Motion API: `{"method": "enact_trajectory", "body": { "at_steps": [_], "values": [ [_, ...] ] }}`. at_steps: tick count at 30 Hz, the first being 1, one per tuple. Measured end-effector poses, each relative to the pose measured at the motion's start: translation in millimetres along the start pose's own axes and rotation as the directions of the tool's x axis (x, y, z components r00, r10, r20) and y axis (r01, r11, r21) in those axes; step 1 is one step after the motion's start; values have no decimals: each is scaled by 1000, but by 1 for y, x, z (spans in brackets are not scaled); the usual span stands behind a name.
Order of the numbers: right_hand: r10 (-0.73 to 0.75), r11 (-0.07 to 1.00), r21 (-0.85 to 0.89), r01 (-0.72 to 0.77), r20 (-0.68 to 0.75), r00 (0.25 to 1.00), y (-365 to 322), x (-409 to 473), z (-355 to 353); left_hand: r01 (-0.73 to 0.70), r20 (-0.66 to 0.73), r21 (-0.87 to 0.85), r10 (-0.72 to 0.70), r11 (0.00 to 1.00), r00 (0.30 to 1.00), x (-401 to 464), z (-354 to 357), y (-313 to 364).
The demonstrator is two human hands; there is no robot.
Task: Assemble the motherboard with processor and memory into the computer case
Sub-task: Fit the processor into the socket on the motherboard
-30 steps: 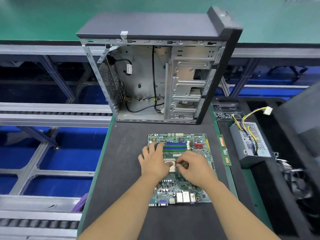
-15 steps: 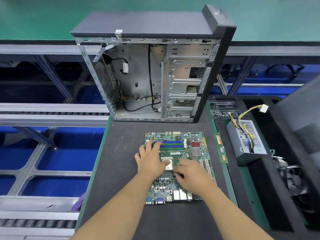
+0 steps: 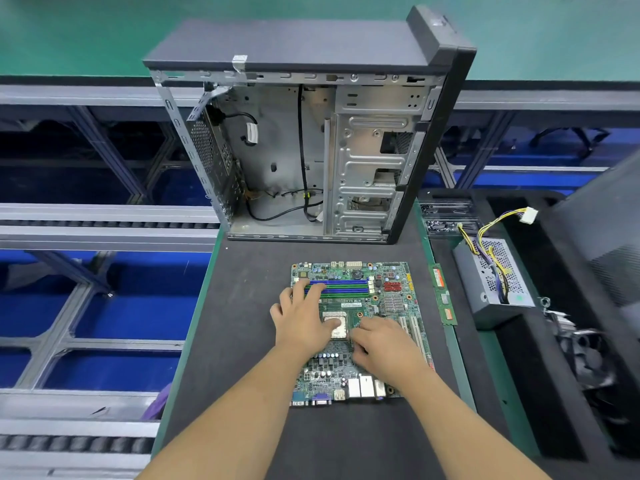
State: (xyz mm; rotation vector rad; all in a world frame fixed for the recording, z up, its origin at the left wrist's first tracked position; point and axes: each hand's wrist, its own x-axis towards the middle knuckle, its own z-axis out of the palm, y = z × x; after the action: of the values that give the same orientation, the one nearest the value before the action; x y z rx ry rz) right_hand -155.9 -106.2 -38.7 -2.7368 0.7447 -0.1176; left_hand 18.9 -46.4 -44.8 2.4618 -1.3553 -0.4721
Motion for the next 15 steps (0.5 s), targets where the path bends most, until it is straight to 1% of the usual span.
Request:
{"method": "enact_trajectory", "body": {
  "at_steps": [4,7,8,10,15],
  "values": [
    [15,997,80,-15,-1,1000,8,-7,0,-1,-1,-4,1,1000,1000,0,1,-1],
    [17,988,152,-4,-90,996,6,-12,2,-2,3,-14,2,1000,1000,0,1,-2],
    [23,986,169,-7,-98,995,5,-12,3,-1,3,-18,1,1000,1000,0,2,-2],
    [36,983,180,-22,-75,997,6,-12,5,1,5,-22,0,1000,1000,-2,2,-3],
    [65,987,141,-76,81,995,11,-8,5,-13,-2,-50,13,999,1000,-4,4,-4]
  ]
}}
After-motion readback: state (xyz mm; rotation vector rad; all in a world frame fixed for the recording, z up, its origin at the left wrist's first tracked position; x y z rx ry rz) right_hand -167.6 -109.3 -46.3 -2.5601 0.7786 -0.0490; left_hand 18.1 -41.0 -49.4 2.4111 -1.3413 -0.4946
